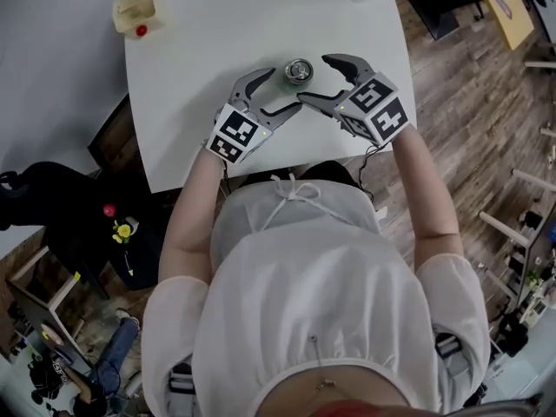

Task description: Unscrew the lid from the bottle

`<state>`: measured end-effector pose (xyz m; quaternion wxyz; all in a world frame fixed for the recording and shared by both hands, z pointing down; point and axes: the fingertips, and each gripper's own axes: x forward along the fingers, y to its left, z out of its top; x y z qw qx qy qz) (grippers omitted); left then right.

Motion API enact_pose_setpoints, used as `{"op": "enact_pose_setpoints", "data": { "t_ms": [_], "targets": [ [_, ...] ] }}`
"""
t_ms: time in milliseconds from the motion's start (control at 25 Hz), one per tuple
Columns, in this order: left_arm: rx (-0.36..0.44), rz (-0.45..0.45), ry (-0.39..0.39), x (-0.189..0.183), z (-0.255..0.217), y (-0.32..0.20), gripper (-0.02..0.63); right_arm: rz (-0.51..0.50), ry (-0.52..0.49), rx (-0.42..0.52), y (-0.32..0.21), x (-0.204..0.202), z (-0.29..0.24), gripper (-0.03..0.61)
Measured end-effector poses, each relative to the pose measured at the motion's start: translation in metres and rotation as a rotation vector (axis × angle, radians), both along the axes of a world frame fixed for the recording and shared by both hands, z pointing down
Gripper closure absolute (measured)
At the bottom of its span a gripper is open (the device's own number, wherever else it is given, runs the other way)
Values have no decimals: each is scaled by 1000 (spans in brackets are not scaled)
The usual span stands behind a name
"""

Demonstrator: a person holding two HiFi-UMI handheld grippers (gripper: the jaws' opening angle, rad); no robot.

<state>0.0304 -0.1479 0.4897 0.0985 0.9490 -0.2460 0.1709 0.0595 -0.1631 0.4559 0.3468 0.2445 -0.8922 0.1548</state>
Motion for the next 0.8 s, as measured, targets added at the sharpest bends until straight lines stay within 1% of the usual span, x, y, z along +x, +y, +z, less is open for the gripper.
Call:
{"op": "enact_pose_setpoints", "data": {
  "t_ms": [120, 320, 400, 520, 640, 800],
  "targets": [
    [-38, 24, 6, 8, 14, -10, 252, -19, 6, -41, -4, -6, 10, 201],
    [-48, 32, -2, 21, 28, -25, 252, -58, 16, -74, -6, -16, 20, 234],
    [-37, 30, -3, 25, 29, -30, 253, -75, 27, -74, -7, -17, 21, 276],
    [-37, 32, 16, 29, 30, -32, 253, -94, 57, -64, -9, -18, 20, 336],
    [-45, 38, 43, 28, 32, -30, 255, -135, 82, -51, -8, -20, 20, 336],
    [-23, 54, 69, 27, 29, -33, 255, -218, 122, -17, -8, -23, 22, 336]
  ]
}}
